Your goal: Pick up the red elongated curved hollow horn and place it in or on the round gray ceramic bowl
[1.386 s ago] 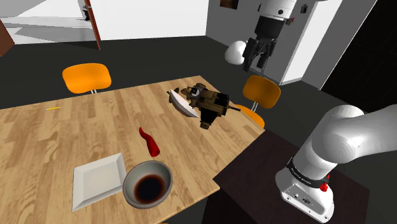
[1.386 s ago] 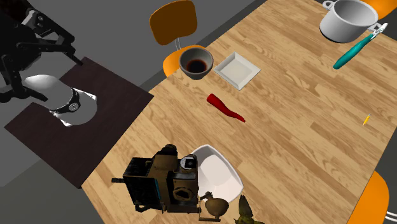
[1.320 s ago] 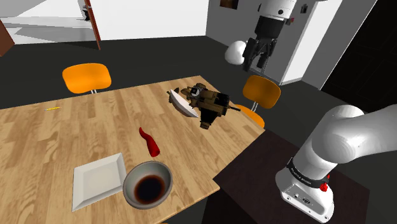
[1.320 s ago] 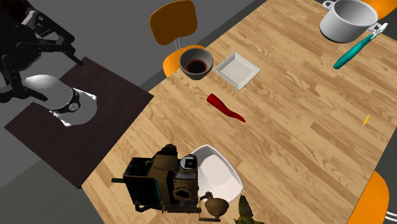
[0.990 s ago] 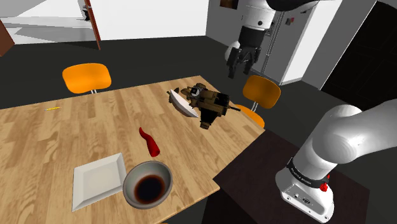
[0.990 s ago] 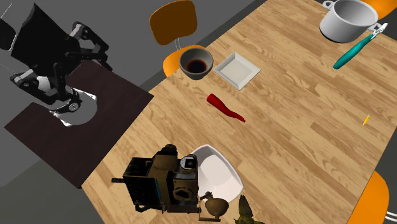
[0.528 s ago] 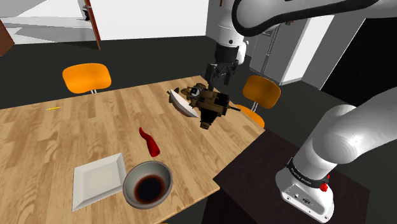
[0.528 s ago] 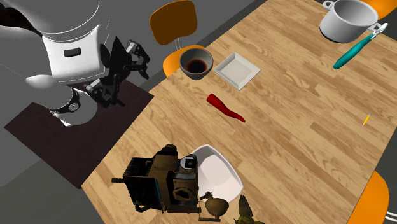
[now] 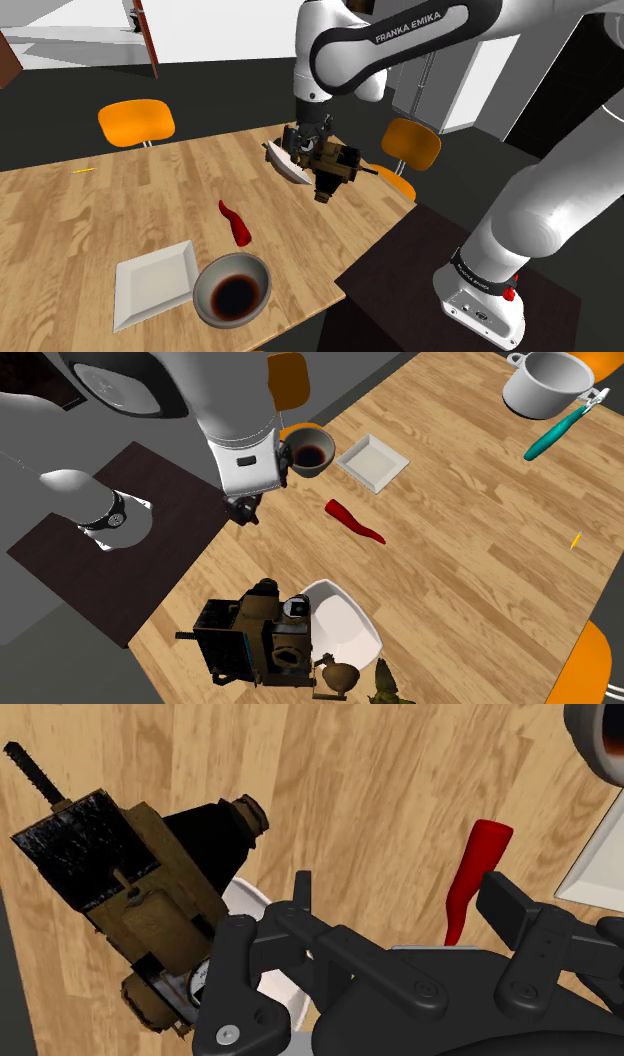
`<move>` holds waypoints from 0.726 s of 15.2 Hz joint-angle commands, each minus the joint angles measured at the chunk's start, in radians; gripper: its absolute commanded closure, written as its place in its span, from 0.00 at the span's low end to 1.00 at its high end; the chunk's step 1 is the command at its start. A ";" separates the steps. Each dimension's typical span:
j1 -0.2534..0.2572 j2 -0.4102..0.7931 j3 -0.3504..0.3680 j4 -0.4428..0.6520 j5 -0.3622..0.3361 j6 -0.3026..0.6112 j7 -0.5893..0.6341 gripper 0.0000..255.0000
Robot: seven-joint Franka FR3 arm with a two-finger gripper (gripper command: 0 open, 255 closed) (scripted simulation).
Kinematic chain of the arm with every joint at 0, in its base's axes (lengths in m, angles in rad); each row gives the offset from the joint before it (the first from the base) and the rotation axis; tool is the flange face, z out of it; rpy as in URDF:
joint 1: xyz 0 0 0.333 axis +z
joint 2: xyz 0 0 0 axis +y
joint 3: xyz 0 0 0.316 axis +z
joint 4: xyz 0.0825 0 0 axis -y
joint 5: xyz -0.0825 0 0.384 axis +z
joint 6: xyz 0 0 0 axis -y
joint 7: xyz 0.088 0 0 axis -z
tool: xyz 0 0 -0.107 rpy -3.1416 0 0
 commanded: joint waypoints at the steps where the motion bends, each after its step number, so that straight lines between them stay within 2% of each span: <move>1: 0.005 0.080 0.026 0.034 -0.033 0.037 0.045 0.00; 6: 0.029 0.288 0.058 0.156 -0.143 0.089 0.156 0.00; 11: 0.086 0.500 0.051 0.312 -0.255 0.103 0.254 0.00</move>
